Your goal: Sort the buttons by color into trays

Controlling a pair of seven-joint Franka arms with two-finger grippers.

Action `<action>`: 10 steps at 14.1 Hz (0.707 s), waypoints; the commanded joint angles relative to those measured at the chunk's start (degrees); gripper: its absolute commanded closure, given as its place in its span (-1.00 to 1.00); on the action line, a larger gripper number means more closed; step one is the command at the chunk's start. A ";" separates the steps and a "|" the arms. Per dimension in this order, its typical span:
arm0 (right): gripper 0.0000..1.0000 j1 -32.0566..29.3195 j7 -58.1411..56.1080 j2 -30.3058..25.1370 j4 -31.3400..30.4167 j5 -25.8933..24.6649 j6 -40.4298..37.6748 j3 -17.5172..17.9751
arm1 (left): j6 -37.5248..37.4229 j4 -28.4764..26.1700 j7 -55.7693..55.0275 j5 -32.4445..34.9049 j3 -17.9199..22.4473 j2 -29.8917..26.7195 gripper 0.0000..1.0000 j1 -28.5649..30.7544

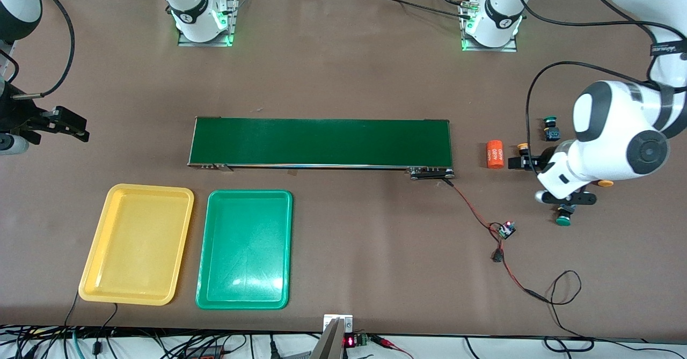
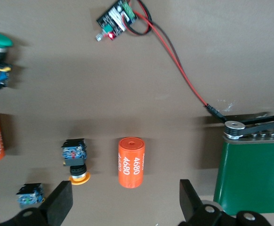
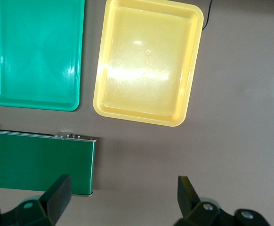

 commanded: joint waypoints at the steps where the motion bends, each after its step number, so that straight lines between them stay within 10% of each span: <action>1: -1.00 0.05 -1.04 -0.31 0.17 -0.10 -0.62 0.32 | 5.73 -6.40 0.05 -0.49 0.14 -1.91 -1.00 -0.11; 10: -1.00 -0.38 -6.24 -0.31 0.17 0.16 -0.62 0.14 | 25.85 -26.79 1.02 -0.49 -1.08 -5.69 -1.00 1.39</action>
